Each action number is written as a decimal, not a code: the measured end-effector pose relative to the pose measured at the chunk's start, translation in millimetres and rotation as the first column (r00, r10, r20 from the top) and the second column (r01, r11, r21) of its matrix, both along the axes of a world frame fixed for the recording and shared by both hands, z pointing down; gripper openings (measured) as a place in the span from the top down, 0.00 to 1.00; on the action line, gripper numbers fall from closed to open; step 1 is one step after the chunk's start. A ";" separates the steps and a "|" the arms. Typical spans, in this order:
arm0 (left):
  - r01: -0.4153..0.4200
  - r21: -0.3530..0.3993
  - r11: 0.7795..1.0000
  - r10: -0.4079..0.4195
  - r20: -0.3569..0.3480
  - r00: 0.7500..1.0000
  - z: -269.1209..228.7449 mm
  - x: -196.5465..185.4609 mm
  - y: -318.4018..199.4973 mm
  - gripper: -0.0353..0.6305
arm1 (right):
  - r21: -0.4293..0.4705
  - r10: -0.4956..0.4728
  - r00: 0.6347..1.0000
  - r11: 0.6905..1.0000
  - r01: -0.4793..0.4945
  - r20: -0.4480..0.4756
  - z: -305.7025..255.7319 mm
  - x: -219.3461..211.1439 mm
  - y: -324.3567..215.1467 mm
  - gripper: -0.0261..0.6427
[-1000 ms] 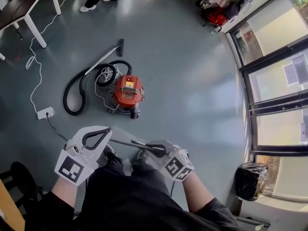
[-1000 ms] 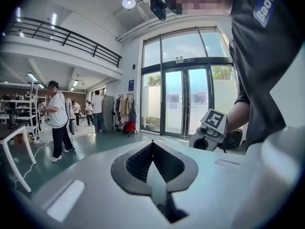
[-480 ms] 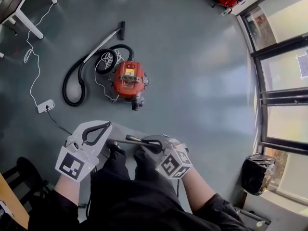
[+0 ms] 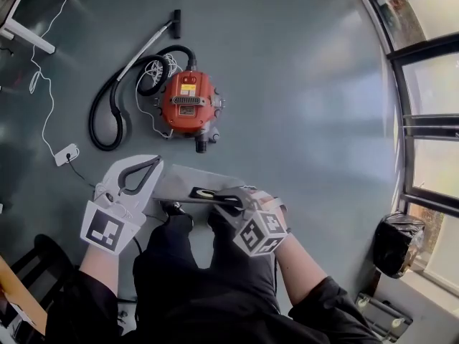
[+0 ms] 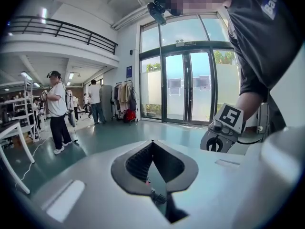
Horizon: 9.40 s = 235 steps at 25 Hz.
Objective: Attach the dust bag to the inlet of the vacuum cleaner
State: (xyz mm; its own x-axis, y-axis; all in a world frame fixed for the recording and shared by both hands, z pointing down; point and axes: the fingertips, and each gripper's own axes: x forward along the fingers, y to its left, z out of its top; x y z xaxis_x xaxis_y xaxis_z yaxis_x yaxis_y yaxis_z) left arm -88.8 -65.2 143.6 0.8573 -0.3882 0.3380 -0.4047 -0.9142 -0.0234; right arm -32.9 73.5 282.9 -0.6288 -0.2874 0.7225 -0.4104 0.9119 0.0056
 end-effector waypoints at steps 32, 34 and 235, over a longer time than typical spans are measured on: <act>-0.067 0.045 0.997 0.063 0.076 0.995 251.9 32.5 -47.0 0.92 | -0.004 -0.052 0.998 0.999 0.052 0.019 212.5 -0.7 -34.6 0.93; -0.060 0.044 0.997 0.057 0.069 0.996 266.6 32.2 -48.8 0.92 | -0.008 -0.057 0.998 0.998 0.057 0.020 224.1 -0.7 -38.3 0.93; -0.241 0.312 0.919 0.109 0.387 0.916 404.0 71.9 -147.5 0.92 | 0.090 0.294 0.955 0.953 -0.288 -0.051 328.2 35.6 -116.0 0.85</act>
